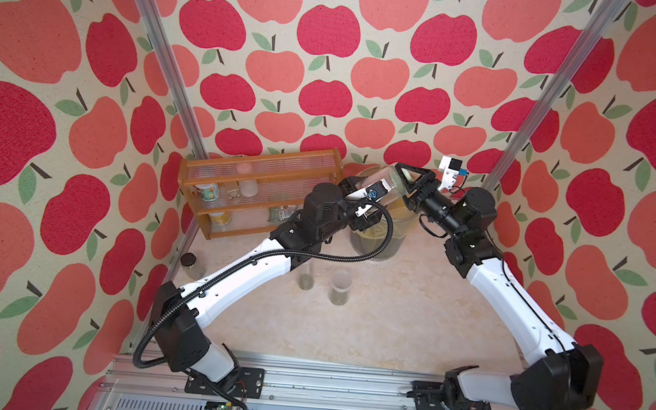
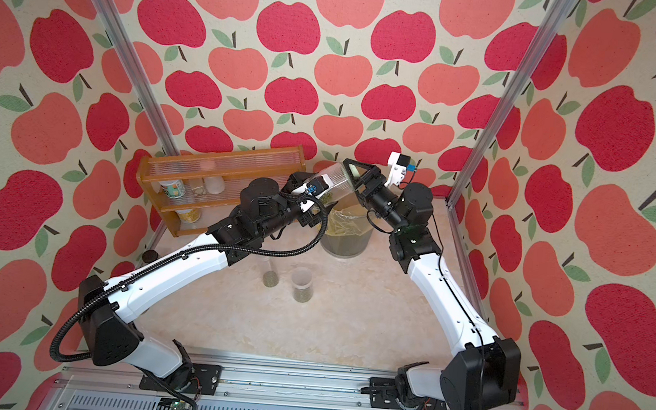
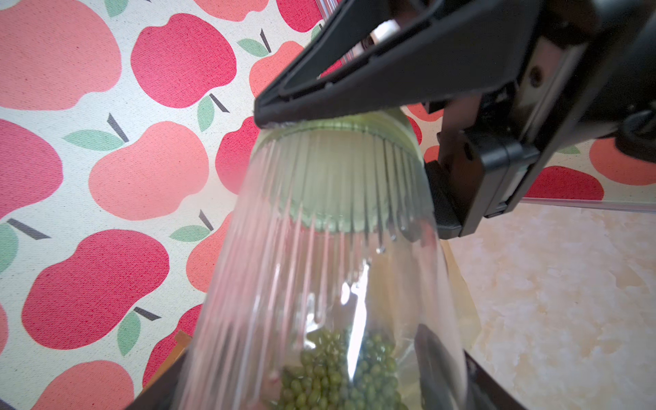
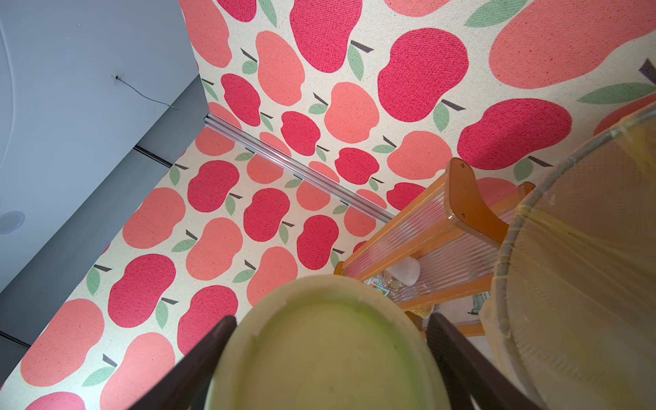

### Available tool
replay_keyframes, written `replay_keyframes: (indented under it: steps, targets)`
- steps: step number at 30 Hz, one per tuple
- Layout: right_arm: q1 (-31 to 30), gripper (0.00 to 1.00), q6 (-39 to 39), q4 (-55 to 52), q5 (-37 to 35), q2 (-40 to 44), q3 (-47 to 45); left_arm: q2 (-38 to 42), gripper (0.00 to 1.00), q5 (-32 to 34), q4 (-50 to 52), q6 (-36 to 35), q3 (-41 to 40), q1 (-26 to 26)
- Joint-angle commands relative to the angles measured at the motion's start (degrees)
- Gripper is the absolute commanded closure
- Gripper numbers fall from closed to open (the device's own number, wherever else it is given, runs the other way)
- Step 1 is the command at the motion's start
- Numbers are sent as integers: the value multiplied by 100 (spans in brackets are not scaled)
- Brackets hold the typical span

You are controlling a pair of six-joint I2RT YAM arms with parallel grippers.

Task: Empty moldy mung beans from jars
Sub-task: Unscrew the lid from the jar.

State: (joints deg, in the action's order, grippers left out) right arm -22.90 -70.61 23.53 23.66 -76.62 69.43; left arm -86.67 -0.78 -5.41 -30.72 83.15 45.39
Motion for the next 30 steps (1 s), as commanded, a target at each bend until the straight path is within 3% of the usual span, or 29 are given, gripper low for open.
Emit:
replay_keyframes:
  steps: [1,9,15,30]
  targets:
    - [-57,40,92,497,53,74,-142,88,62,53,-182,748,406,-123]
    - [-71,44,96,1217,108,54,-256,30,63,-714,669,2959,1190,-750]
    - [-110,44,153,1625,133,-5,-228,96,63,-1404,542,4455,1119,-1421]
    - [-167,46,518,2217,59,141,-376,-23,63,-2388,448,5743,1201,-1850]
